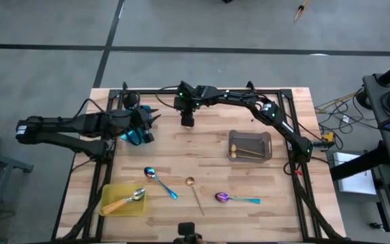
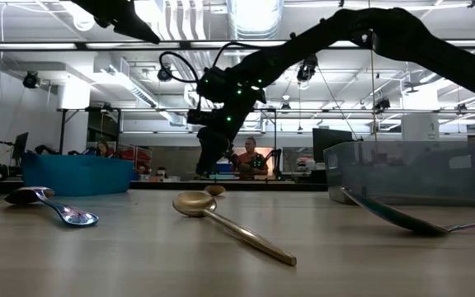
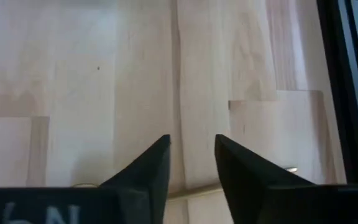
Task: Sort silverware by color (type)
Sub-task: Put the gold spoon into the black bin
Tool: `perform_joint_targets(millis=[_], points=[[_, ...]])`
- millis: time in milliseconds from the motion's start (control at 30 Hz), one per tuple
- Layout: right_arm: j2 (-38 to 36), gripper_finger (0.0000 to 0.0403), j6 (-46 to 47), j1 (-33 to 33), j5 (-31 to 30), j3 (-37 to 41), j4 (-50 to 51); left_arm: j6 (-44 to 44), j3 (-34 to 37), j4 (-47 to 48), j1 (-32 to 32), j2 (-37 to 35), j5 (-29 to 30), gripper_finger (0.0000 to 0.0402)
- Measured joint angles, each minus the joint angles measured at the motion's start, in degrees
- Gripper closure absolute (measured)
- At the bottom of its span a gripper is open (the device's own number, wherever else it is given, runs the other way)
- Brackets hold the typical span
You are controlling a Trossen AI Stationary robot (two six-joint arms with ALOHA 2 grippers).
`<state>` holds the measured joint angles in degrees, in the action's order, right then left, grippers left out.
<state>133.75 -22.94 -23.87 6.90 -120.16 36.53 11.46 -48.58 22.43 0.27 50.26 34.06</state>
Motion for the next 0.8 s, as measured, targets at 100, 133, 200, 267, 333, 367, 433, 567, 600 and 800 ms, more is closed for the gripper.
perform_joint_targets(millis=[100,133,200,267,333,367,433,567,600,800], points=[[0.0,0.0326,0.0,-0.2,0.0,0.0,-0.1,0.0,0.0,0.6,0.0,0.0,0.0,0.0326],[0.0,0.0338,0.0,-0.3,-0.4,0.2,-0.3,0.0,0.0,0.6,0.0,0.0,0.0,0.0326],[0.0,0.0359,0.0,-0.5,-1.0,0.8,-1.1,0.0,0.0,0.7,0.0,0.0,0.0,0.0326],[0.0,0.0377,0.5,-0.7,-1.1,1.5,-2.1,0.0,0.0,0.7,0.0,0.0,0.0,0.0326],[0.0,0.0389,0.9,-1.0,-1.1,2.2,-3.4,0.0,0.0,0.7,0.0,0.0,0.0,0.0326],[0.0,0.0391,1.2,-1.2,-1.1,2.5,-4.0,0.0,0.0,0.7,0.0,0.0,0.0,0.0326],[0.0,0.0393,2.3,-1.6,-1.1,3.0,-5.4,0.0,0.0,0.7,0.0,0.0,0.0,0.0326],[0.9,0.0394,3.7,-2.1,-1.1,3.1,-6.1,-0.2,0.0,0.8,0.0,0.0,0.0,0.0326],[1.2,0.0394,4.1,-2.2,-1.1,3.1,-6.1,-0.4,0.0,0.8,0.0,0.0,0.0,0.0326],[2.7,0.0394,6.0,-2.4,-0.8,2.8,-5.1,-0.9,0.0,0.9,0.0,0.1,0.0,0.0326]])
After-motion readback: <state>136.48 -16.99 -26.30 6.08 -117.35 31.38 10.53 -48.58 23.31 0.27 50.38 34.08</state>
